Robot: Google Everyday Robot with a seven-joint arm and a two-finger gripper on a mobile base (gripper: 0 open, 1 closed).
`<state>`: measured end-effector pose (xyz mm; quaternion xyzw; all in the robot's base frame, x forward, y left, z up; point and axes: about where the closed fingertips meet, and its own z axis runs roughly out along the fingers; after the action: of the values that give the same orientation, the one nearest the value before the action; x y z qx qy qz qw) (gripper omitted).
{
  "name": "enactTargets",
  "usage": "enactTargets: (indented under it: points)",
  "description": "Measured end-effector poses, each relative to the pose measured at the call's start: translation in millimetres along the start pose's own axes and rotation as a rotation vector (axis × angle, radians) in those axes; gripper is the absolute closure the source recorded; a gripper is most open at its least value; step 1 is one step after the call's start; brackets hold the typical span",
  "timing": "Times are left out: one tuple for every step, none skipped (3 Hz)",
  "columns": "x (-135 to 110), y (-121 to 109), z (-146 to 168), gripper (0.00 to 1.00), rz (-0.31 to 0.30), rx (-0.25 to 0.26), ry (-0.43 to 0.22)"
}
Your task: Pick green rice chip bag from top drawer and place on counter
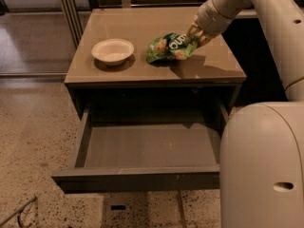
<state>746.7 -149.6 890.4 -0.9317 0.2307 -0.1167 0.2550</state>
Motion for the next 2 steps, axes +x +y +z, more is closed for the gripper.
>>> enactTargets:
  points:
    - [0.0, 0.0, 0.0, 0.60, 0.000, 0.000, 0.000]
    - [0.0, 0.0, 0.0, 0.37, 0.000, 0.000, 0.000]
